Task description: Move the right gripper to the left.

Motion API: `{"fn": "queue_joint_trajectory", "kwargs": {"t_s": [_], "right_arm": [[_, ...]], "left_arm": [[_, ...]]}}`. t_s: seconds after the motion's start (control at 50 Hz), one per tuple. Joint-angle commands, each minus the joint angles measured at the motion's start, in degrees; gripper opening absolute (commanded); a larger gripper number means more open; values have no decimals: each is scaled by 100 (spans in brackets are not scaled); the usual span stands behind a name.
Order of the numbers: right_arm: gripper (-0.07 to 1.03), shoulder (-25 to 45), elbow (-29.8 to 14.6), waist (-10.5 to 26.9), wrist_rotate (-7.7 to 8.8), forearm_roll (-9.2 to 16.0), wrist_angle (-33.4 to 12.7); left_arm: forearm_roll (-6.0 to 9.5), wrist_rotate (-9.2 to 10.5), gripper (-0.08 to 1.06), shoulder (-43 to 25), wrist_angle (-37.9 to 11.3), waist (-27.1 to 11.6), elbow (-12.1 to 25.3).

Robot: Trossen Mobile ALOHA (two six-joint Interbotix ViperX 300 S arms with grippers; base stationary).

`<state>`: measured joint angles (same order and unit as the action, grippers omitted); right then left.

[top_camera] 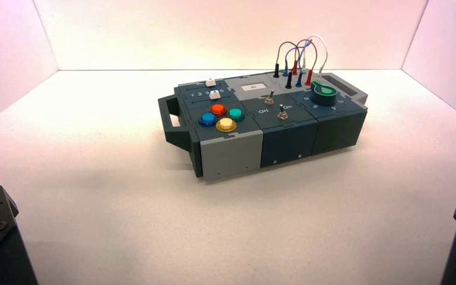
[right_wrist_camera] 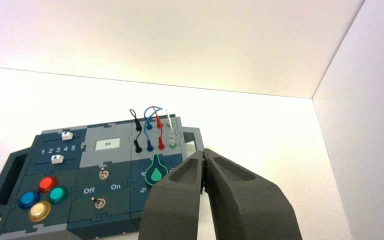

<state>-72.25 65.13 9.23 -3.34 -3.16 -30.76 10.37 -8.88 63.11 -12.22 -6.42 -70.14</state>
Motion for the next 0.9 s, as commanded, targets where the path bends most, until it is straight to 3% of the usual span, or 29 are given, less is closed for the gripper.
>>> {"fn": "queue_joint_trajectory", "kwargs": {"t_s": [0.02,0.42,0.64,0.9], "right_arm": [[-2,105,-88,26,9,0,35],[-2,237,-105,35,18,0,70],[-2,835,-334,255,44,53,369],[-2,2355,-1389,984,9,229,721]], "left_arm": [[-18,-35,-3,-26,26,-18,176],[-9,-26,-3,-70,35,-9,176],[-9,-18,-3,-105,44,-18,185],[-9,-18,-3,-211,44,-97,202]]}}
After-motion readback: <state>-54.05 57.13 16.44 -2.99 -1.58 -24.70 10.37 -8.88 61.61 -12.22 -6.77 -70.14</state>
